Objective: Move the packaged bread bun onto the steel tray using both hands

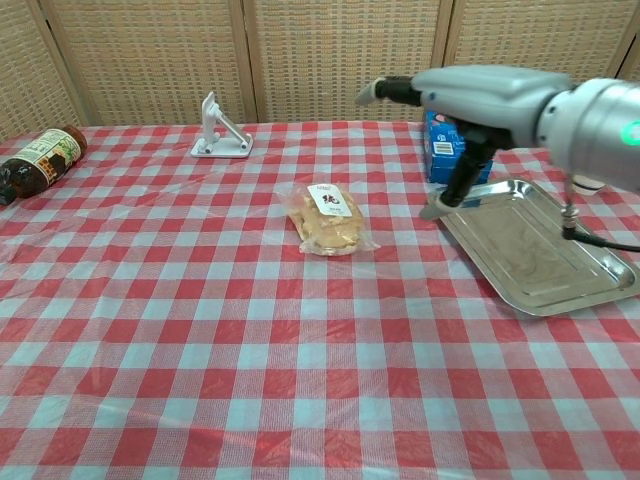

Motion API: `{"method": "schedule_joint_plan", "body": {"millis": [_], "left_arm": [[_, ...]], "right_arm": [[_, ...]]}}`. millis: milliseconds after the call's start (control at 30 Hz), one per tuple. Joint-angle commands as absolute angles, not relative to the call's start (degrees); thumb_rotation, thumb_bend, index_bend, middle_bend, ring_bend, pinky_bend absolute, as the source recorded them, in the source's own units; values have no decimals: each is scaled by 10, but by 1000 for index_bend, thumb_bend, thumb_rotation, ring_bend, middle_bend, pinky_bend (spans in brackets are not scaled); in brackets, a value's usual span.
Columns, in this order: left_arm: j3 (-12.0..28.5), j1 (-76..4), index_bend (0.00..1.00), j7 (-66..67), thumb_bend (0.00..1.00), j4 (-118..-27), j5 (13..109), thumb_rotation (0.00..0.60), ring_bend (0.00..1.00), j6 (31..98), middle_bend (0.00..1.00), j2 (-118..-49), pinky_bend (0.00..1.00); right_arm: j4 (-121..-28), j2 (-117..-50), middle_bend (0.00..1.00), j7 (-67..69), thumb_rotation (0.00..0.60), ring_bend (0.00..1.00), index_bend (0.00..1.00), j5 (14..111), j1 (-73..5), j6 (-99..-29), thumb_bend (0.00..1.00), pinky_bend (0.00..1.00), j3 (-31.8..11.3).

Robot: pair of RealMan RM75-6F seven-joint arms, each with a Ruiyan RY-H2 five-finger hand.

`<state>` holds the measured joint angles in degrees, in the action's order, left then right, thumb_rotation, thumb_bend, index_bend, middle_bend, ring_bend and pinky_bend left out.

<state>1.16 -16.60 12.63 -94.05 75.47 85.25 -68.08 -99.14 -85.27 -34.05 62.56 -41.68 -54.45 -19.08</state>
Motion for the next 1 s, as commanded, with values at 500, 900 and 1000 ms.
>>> {"method": "schedule_joint_plan", "body": {"millis": [500,900,1000], "left_arm": [[36,-164,0,94,190,-924,747,600,0,815,0,-680,0],[46,-165,0,82,190,-914,741,600,0,787,0,-685,0],[49,-166,0,76,191,-911,738,600,0,776,0,-685,0]], "right_arm": [[-702,-998,0,-371,600,0,0,397,-604,-401,61,0,-213],[-588,-1032,0,-326,600,0,20,377,-656,-338,62,0,-191],[-563,-1045,0,-301,600,0,83,394,-662,-328,61,0,-188]]}}
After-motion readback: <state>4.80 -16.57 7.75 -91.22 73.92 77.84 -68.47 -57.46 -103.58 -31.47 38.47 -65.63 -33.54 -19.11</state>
